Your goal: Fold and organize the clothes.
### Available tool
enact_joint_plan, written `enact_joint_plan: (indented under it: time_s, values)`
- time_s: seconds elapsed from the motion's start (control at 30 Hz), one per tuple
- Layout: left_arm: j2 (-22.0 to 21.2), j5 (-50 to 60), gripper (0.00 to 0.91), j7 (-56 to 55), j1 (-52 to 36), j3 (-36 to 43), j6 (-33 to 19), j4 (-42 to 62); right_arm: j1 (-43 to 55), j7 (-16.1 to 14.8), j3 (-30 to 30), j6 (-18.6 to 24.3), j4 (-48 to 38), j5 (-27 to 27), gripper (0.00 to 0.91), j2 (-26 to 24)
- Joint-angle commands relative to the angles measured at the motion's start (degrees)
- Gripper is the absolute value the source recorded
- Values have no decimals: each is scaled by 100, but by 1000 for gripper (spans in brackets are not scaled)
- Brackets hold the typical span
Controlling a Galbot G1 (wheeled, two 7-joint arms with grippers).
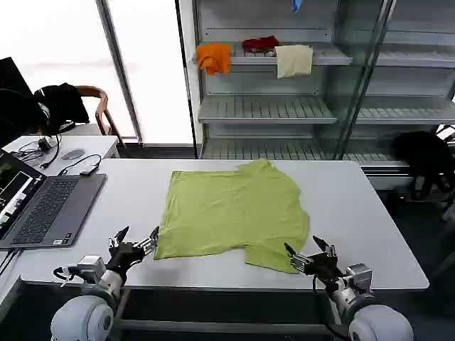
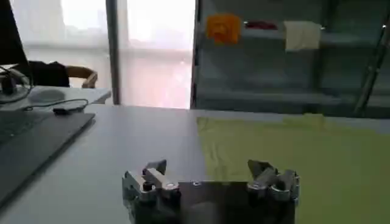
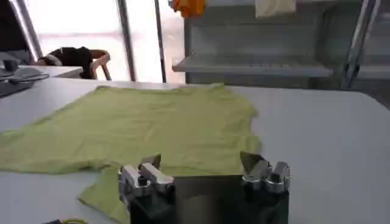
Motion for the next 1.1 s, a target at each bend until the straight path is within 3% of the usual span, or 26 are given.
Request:
enact_joint_plan:
  time_s: [0.03,0.73,0.8,0.83,0.9,1.0,1.03,1.07,1.1]
  values:
    - [7,255,907,98,185,107,-74,141,-165,66,-82,-6,27,-64,907,86]
    - [-86,729,877,120,488,457,-278,217,-127,100,-190,3,-223,-342,907,161]
    - [-102,786,715,123,525,471,-333,203,-103,99,-226,4,-257,-381,907,197]
    - [-122,815,584,121,537,477,-371,205,-85,95,-243,5,-271,-398,907,227]
    - [-149,859,474,119,545,484,-391,217,-68,88,-267,6,-295,-412,897,259]
    - [-168,870,363,117,556,500,-413,235,-42,71,-305,6,-334,-439,695,305]
    - [-171,873,312,117,559,503,-417,242,-38,60,-322,8,-346,-457,504,318]
    - [-174,875,282,117,558,503,-423,250,-32,57,-337,15,-356,-468,373,328]
    - [-176,882,181,118,558,504,-438,252,-28,50,-354,22,-367,-488,161,337]
